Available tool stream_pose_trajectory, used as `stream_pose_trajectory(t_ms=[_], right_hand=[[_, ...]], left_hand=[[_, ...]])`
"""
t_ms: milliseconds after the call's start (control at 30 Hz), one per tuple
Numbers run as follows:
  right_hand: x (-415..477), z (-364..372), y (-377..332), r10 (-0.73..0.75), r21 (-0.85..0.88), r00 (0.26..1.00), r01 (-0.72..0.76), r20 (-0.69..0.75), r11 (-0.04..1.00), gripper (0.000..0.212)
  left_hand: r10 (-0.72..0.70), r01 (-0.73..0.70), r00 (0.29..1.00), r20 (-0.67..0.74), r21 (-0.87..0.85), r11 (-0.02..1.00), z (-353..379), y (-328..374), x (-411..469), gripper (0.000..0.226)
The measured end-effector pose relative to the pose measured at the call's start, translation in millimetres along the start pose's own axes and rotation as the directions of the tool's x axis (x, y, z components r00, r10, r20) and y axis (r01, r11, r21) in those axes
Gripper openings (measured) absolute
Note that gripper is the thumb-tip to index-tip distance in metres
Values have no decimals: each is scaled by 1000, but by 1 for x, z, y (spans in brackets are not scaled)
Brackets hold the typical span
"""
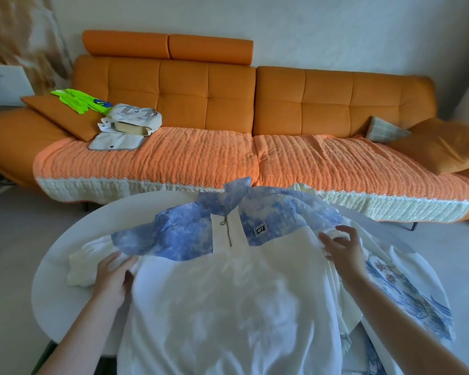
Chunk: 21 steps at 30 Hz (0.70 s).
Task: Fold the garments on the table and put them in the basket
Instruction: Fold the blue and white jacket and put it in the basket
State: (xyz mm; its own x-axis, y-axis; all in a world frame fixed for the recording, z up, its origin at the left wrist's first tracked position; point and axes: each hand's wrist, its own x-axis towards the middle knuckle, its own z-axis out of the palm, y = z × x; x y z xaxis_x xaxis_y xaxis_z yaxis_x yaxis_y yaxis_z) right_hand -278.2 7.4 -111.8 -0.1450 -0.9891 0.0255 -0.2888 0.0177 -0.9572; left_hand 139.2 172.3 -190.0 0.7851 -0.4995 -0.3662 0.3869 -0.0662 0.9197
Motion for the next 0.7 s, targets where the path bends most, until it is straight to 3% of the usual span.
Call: stream_pose_trajectory(t_ms=[100, 200, 267, 333, 400, 467, 567, 633, 700], right_hand=[[11, 6, -3, -5, -53, 1000, 4, -14, 999, 49], [26, 2, -9, -116, -237, 986, 84, -123, 968, 40], [34, -3, -9, -145, -311, 984, 107, -102, 944, 40], [35, -5, -5, -75, -442, 997, 64, -8, 895, 42], [31, -4, -1, -57, -626, 998, 49, 7, 778, 41], [26, -2, -7, -226, -732, 973, 125, -41, 670, 38], [24, 12, -24, -539, -735, 842, 355, -16, 578, 31], [26, 34, -33, -611, -697, 782, 505, 121, 509, 32], [27, 62, -37, -528, -656, 784, 590, 327, 470, 46]], left_hand=[[35, -36, 999, 28, 33, 999, 4, -1, 18, 52], [198, -194, 969, -150, 39, 980, 1, 10, 24, 60], [285, -268, 931, -229, 100, 958, -7, 12, 30, 60], [338, -266, 913, -227, 295, 917, -15, 14, 37, 51], [288, -182, 948, -133, 516, 837, -19, 16, 45, 44], [220, -162, 975, 29, 770, 617, -19, 23, 50, 43], [222, -57, 975, 16, 982, 179, -10, 55, 47, 38], [263, -20, 965, -3, 996, 84, 10, 74, 39, 34], [369, -165, 916, 161, 986, -22, 41, 80, 27, 34]])
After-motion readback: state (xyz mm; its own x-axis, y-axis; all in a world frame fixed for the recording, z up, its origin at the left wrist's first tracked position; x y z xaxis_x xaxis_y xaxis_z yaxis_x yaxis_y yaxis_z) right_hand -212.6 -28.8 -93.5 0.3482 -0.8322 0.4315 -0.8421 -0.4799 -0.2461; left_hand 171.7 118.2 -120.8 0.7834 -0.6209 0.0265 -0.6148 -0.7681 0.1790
